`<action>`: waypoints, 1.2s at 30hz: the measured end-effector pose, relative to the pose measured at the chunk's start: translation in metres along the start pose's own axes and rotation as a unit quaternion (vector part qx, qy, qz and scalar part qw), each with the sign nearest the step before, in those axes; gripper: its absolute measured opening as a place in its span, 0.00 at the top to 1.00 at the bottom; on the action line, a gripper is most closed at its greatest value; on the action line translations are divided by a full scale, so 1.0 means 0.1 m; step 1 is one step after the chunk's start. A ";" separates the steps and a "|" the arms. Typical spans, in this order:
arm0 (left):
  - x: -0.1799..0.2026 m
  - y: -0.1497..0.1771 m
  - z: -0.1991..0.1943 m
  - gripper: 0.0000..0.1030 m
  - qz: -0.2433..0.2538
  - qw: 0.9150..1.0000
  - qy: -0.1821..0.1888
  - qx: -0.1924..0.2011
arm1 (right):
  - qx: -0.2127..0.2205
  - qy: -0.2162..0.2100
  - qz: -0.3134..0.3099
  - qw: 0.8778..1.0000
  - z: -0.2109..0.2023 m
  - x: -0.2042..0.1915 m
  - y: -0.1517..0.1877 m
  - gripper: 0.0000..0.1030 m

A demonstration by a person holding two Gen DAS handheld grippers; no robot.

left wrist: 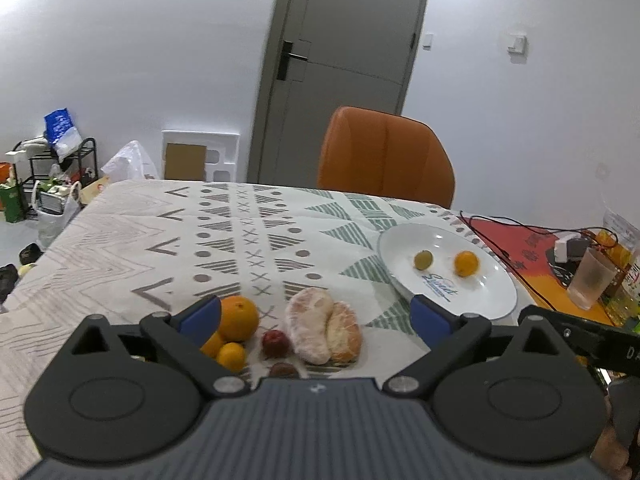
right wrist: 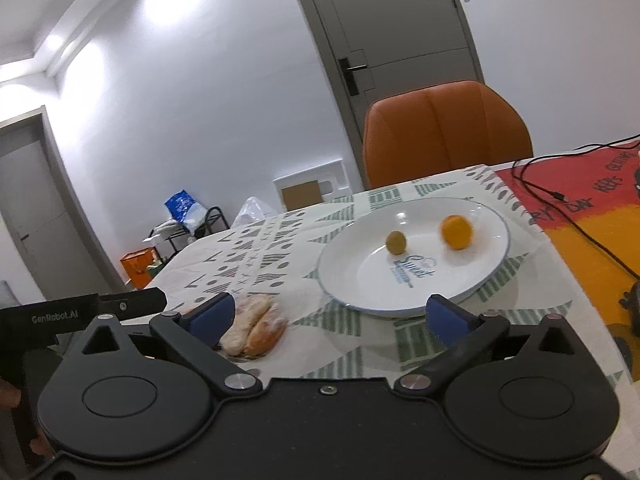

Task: Organize fruits
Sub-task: 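Move both open tools back from the plate to the fruit pile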

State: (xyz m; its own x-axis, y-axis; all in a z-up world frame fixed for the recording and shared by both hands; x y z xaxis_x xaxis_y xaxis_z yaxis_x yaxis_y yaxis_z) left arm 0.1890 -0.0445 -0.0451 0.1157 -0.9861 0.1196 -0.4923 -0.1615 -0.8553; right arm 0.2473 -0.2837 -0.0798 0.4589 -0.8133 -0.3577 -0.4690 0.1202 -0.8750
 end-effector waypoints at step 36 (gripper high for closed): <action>-0.64 0.42 0.02 0.11 -0.033 0.999 -0.028 -0.031 | -0.070 -0.048 -0.026 0.996 0.49 -0.56 0.37 0.00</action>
State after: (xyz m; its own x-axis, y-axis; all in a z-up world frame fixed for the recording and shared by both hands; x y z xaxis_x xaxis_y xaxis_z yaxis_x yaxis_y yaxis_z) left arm 0.1627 0.0116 -0.0895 0.1957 -0.9700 0.1444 -0.5339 -0.2289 -0.8140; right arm 0.2411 -0.2061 -0.1077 0.5521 -0.7572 -0.3490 -0.5400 -0.0058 -0.8416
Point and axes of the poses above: each gripper's, at about its wrist camera, not at the fingertips, and z roughly the way its jaws point, x to its right, y to its underside, the point moved 8 cm from there along z, roughly the way its jaws point, and after that the axes turned 7 degrees about -y, right-handed, at the moved point
